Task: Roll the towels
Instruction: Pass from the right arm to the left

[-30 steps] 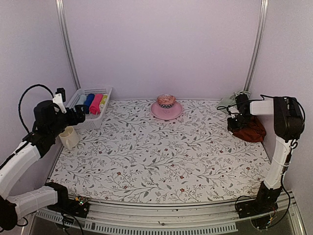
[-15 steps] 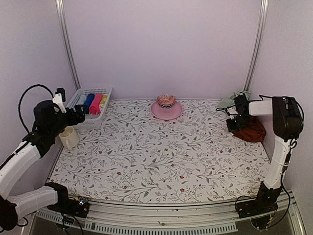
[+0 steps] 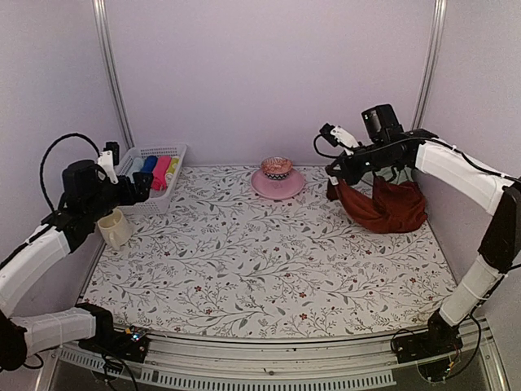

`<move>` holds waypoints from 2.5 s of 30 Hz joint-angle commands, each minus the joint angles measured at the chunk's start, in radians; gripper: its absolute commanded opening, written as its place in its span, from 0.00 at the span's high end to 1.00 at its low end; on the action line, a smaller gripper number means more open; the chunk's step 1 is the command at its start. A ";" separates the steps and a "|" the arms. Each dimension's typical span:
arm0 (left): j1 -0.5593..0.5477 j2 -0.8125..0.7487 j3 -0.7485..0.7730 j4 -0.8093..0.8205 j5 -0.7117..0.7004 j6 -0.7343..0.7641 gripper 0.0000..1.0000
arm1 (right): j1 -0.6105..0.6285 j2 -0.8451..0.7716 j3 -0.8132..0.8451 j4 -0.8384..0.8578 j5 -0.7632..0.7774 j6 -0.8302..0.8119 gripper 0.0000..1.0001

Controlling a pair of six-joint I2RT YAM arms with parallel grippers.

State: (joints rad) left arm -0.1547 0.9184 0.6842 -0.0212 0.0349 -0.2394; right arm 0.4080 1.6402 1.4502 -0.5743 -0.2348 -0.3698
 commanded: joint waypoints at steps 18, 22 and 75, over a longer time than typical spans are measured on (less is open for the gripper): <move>-0.647 0.233 0.034 0.237 -0.184 0.127 0.03 | -0.001 -0.308 -0.072 -0.019 -0.221 -0.157 0.98; -0.783 0.400 0.154 0.271 -0.225 0.231 0.03 | 0.026 -0.283 -0.073 -0.030 -0.350 -0.174 0.98; -0.813 0.950 0.657 0.103 0.709 0.458 0.81 | 0.205 -0.352 -0.301 -0.263 -0.654 -0.727 0.96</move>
State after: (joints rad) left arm -0.9798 1.8557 1.3140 0.0811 0.7345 0.2203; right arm 0.6029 1.2987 1.1652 -0.8223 -0.8772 -1.0863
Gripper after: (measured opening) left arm 0.229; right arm 0.044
